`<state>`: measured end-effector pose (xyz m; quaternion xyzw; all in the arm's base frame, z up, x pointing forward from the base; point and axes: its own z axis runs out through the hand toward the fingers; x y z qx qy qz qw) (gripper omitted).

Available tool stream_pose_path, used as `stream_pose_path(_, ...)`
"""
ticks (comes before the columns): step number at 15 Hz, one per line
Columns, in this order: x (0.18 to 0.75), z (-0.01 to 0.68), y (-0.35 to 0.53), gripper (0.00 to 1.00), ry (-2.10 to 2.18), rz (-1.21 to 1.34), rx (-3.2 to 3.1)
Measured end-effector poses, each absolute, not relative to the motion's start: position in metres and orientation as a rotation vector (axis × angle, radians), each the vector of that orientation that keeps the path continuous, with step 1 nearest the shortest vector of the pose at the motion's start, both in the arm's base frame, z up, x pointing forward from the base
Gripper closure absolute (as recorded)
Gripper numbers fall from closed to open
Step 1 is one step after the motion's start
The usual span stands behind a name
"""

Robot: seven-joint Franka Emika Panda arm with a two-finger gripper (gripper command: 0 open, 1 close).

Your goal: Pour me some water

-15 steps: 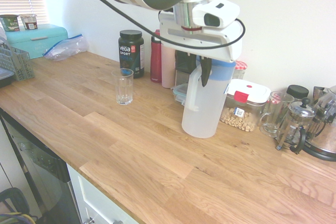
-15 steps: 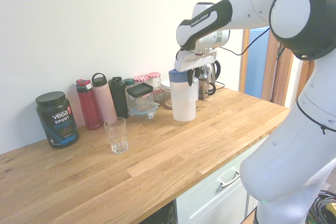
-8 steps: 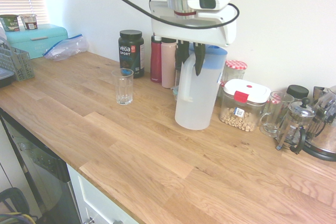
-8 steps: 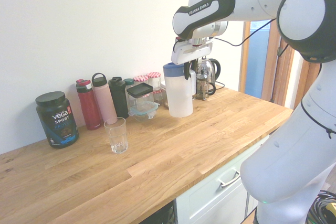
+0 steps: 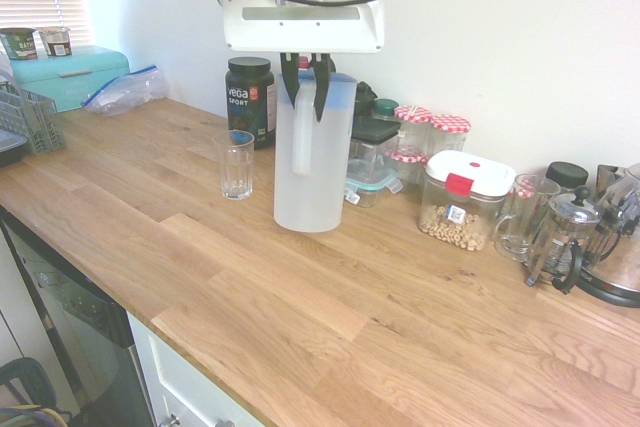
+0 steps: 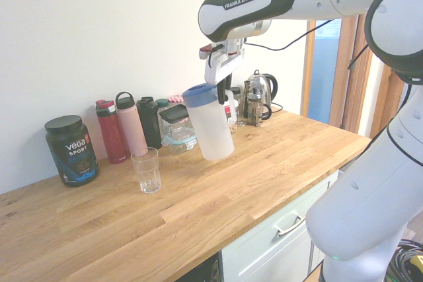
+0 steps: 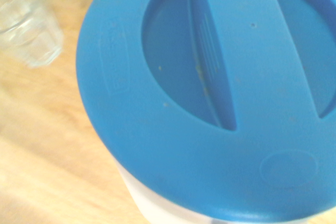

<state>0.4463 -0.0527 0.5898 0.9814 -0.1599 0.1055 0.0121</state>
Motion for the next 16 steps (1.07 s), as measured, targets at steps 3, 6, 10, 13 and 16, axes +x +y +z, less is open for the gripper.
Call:
stream_pose_path(3,0.450,0.589,-0.012,1.00,-0.345,0.279,3.058)
stream_pose_path(6,0.459,0.579,0.022,1.00,-0.206,0.237,3.007)
stream_pose_path(10,0.469,0.570,0.050,1.00,-0.055,0.194,2.893)
stream_pose_path(13,0.477,0.560,0.070,1.00,0.010,0.178,2.845)
stream_pose_path(16,0.476,0.552,0.096,1.00,0.067,0.160,2.807)
